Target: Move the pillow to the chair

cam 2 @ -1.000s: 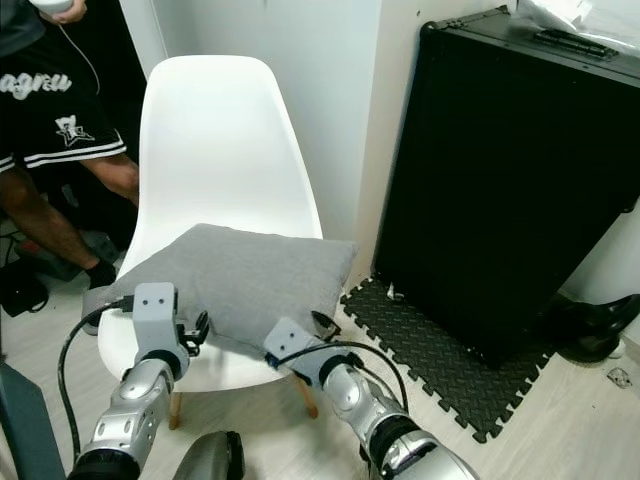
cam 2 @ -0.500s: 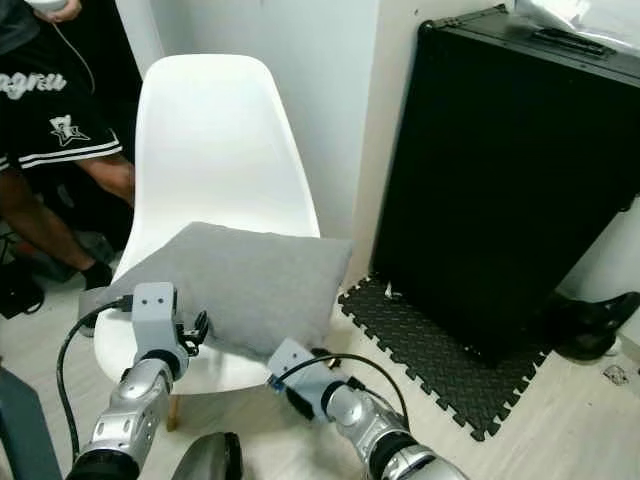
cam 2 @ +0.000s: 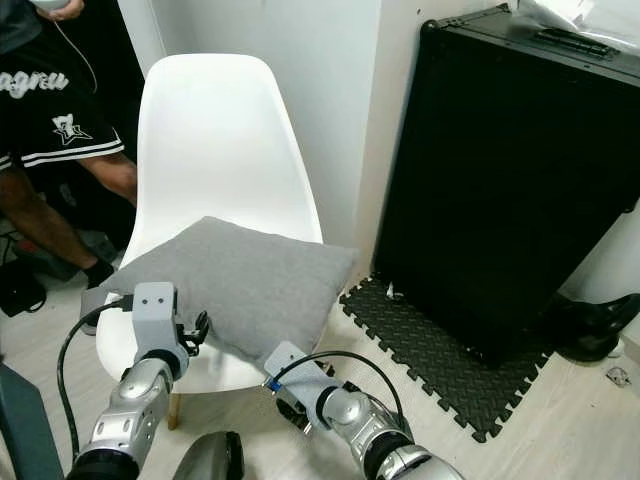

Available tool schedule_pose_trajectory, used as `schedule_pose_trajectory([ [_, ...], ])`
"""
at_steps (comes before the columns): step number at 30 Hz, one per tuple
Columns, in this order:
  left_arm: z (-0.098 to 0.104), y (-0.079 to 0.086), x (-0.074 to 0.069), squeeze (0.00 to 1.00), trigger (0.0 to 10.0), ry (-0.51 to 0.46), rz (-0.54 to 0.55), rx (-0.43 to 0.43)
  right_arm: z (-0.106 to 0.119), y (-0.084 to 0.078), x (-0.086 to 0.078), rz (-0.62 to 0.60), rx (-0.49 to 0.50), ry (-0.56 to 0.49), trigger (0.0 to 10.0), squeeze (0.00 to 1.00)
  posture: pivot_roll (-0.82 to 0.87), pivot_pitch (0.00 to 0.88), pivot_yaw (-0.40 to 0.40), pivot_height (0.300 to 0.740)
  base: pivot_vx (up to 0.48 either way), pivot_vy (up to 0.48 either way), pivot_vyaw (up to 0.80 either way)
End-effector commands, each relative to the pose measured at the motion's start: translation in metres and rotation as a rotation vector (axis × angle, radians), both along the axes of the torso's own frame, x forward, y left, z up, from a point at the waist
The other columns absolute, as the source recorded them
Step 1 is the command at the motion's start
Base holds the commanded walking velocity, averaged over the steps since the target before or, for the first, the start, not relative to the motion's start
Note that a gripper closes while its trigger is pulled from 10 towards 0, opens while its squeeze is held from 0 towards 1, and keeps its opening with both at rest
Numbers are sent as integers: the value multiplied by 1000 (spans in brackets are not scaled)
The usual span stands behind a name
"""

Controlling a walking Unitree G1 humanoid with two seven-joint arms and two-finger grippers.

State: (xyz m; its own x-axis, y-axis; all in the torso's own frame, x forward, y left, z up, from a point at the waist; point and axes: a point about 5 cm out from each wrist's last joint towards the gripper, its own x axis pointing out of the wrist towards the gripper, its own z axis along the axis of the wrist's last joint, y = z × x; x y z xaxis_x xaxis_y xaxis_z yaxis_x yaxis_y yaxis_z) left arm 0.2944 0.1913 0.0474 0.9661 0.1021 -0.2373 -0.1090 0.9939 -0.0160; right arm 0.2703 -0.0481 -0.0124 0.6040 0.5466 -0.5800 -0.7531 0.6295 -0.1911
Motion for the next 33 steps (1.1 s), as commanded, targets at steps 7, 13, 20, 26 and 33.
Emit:
schedule_pose_trajectory([
  [7, 1, 4, 0, 0, 10000, 7, -1, 14, 3, 4, 2, -64, 97, 73, 0, 0, 45, 97, -78, 588, 0, 0, 0],
  [13, 1, 5, 0, 0, 10000, 7, 2, 14, 3, 2, 3, -82, 115, 85, 0, 0, 45, 97, -77, 588, 0, 0, 0],
  [20, 1, 6, 0, 0, 10000, 8, 5, 15, 6, 0, 7, -112, 146, 91, 0, 0, 45, 98, -78, 588, 0, 0, 0],
  [26, 1, 6, 0, 0, 10000, 5, 7, 15, 22, -6, 23, -193, 286, 65, 0, 0, 42, 84, -74, 588, 0, 0, 0],
  [33, 8, 2, 6, 0, 10000, -20, 0, 2, 73, -20, 64, -324, 588, -78, 0, 0, 30, 63, -63, 588, 0, 0, 0],
])
